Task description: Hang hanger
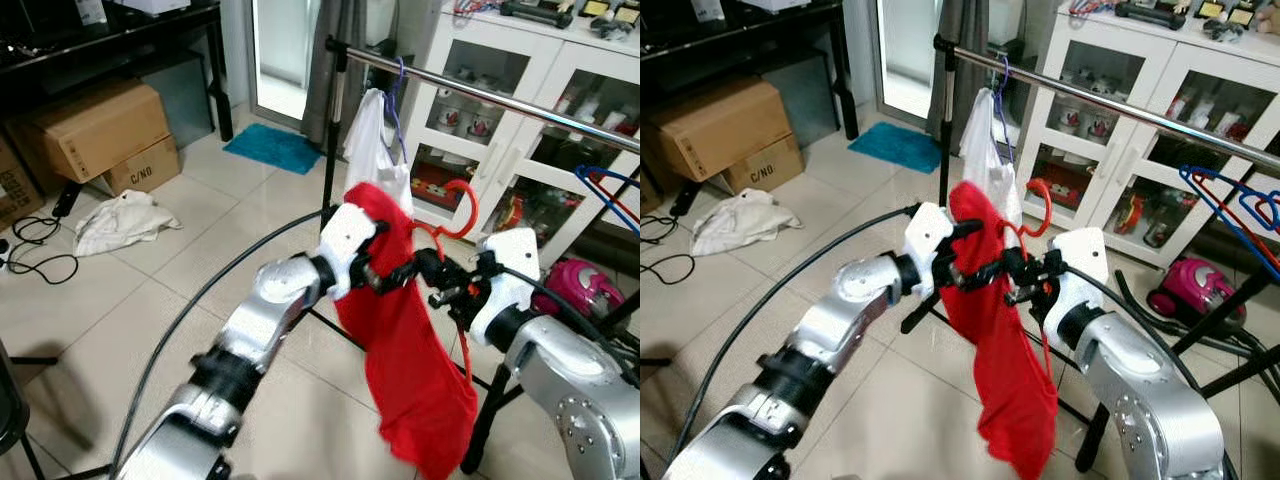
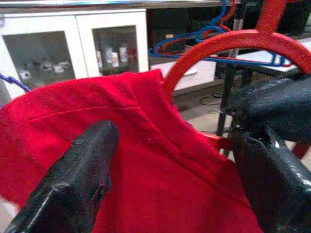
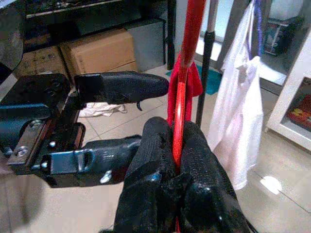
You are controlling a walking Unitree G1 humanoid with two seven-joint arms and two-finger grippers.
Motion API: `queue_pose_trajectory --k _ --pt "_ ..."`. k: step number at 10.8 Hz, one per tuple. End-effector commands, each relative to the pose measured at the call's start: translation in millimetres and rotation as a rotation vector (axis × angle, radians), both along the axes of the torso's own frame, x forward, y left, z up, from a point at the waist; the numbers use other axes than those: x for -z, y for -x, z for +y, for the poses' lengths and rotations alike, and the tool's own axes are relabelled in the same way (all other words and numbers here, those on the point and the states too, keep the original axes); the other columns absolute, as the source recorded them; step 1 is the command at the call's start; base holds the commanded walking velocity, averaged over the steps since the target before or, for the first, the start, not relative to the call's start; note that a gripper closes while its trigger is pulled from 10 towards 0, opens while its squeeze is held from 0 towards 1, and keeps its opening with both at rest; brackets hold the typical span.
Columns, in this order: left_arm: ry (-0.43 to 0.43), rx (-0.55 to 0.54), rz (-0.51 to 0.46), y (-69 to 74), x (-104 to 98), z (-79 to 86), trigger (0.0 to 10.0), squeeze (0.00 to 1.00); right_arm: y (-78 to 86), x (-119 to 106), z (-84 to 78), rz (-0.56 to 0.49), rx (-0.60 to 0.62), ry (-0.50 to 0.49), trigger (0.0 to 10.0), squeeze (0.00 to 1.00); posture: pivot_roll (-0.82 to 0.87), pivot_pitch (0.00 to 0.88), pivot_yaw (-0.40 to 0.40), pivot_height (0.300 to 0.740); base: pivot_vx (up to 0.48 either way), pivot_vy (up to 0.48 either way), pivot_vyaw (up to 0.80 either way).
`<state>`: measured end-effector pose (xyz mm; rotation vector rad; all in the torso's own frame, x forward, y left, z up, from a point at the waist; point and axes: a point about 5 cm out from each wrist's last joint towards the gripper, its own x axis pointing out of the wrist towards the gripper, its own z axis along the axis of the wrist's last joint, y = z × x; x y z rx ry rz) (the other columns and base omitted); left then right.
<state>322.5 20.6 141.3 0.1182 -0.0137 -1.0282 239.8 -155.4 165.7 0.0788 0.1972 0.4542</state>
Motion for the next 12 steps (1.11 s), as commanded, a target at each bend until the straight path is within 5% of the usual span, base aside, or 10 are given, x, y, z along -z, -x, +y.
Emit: queue_pose_trajectory --k 1,4,12 --pt "-0.005 -0.044 -0.018 -6.0 -4 -0.6 0.1 0.0 3.9 -11 13.5 -0.036 -0.09 -0.033 0.0 0.0 -0.02 0.0 -0.057 0.74 0.0 0.0 0.0" --pt "-0.019 -0.129 -0.021 -13.0 -2 5.0 0.0 0.0 2.4 -10 11.6 -0.029 -0.078 -0.041 0.0 0.0 -0.01 0.0 -0.057 0.74 0.0 0.0 0.0" --pt "0.01 -0.154 -0.009 -17.2 0 2.6 0.0 0.0 0.2 -12 8.1 -0.027 -0.063 -0.046 0.0 0.0 -0.01 0.0 -0.061 0.74 0.0 0.0 0.0"
